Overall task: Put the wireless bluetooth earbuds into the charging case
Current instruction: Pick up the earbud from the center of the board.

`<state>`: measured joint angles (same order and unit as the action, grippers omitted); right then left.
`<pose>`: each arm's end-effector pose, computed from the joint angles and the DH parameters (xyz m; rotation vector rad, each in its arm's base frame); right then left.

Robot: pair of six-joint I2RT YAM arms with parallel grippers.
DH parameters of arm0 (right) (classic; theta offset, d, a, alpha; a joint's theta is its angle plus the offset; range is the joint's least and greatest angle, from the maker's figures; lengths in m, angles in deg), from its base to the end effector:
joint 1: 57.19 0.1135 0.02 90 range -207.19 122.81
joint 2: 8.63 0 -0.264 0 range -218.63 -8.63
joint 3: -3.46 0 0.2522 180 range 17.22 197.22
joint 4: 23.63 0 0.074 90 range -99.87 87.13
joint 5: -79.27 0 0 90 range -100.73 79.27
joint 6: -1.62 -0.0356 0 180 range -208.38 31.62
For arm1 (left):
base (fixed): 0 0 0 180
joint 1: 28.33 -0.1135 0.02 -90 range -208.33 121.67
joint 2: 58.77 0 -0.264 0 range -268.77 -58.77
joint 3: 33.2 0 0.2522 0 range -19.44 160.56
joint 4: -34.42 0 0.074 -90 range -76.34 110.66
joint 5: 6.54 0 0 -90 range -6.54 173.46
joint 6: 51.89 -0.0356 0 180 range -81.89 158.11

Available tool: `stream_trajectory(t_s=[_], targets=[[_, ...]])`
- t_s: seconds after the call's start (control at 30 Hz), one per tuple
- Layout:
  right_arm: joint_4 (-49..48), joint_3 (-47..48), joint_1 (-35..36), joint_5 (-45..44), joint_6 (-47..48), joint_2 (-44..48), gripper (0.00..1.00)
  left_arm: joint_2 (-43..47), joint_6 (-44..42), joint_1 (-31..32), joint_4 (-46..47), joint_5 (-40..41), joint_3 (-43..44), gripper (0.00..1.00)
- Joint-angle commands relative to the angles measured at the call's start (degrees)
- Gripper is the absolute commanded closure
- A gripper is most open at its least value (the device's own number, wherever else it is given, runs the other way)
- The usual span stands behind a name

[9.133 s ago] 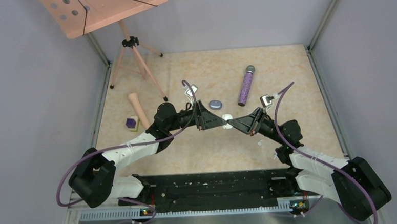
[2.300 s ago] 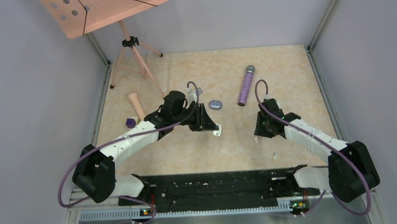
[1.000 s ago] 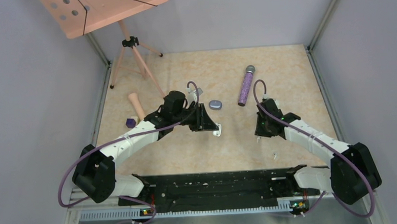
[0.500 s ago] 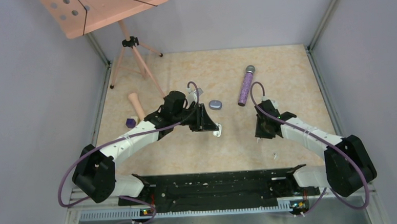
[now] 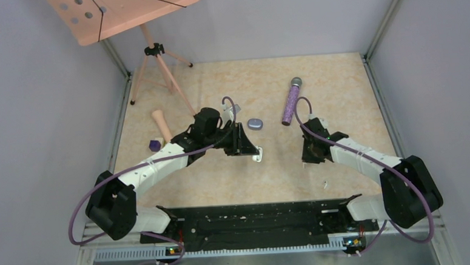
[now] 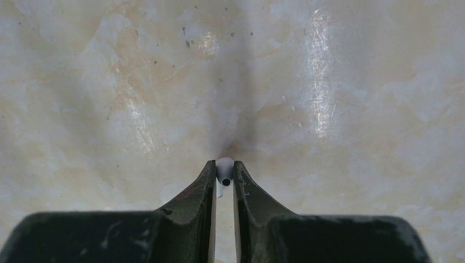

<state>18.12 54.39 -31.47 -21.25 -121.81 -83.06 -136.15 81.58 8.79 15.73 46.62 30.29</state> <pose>0.2065 0.0922 0.1683 0.2339 2.6666 0.0755 0.2212 -0.1941 0.2554 0.2999 2.3867 -1.4393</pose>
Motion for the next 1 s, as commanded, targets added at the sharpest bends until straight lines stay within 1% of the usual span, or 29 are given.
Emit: stream_trajectory(t_s=[0.0, 0.1, 0.27, 0.37, 0.43, 0.47, 0.53, 0.87, 0.9, 0.97], targets=[[-1.47, 0.11, 0.31, -0.73, 0.31, -0.65, 0.92, 0.83, -0.77, 0.14, 1.08, -1.09, 1.86, 1.0], [-1.74, 0.06, 0.21, 0.21, -0.14, -0.3, 0.99, 0.84, -0.76, 0.17, 1.13, -1.18, 1.77, 1.0], [-2.84, -0.3, -0.49, 3.27, -0.43, 1.48, 1.0, 0.96, -0.99, 0.14, 0.8, -1.08, 1.88, 1.0], [-2.93, -0.41, -0.52, 3.56, 0.15, 1.7, 0.95, 0.87, -0.95, 0.17, 0.91, -1.08, 1.85, 1.0], [-2.95, -0.49, -0.53, 3.79, 0.62, 1.39, 0.86, 0.85, -0.98, 0.16, 0.9, -1.12, 1.87, 1.0], [-2.95, -0.59, -0.56, 3.99, 0.76, 1.23, 0.83, 0.76, -0.94, 0.2, 0.89, -1.11, 1.94, 1.0], [-2.69, -0.73, -0.57, 3.86, 0.8, 1.22, 0.82, 0.78, -0.99, 0.15, 0.89, -1.12, 1.97, 1.0], [-0.7, -1.63, -1.58, 2.59, 0.52, 4.72, 0.83, 0.5, -0.87, 0.23, 0.82, -1.28, 2.03, 1.0], [-0.68, -1.92, -1.88, 2.81, 0.48, 5.32, 0.82, 0.5, -0.88, 0.15, 0.88, -1.3, 2.03, 1.0], [-0.68, -2.42, -2.35, 3.48, 0.45, 6.45, 0.77, 0.37, -0.79, 0.24, 0.97, -1.29, 2.1, 1.0]])
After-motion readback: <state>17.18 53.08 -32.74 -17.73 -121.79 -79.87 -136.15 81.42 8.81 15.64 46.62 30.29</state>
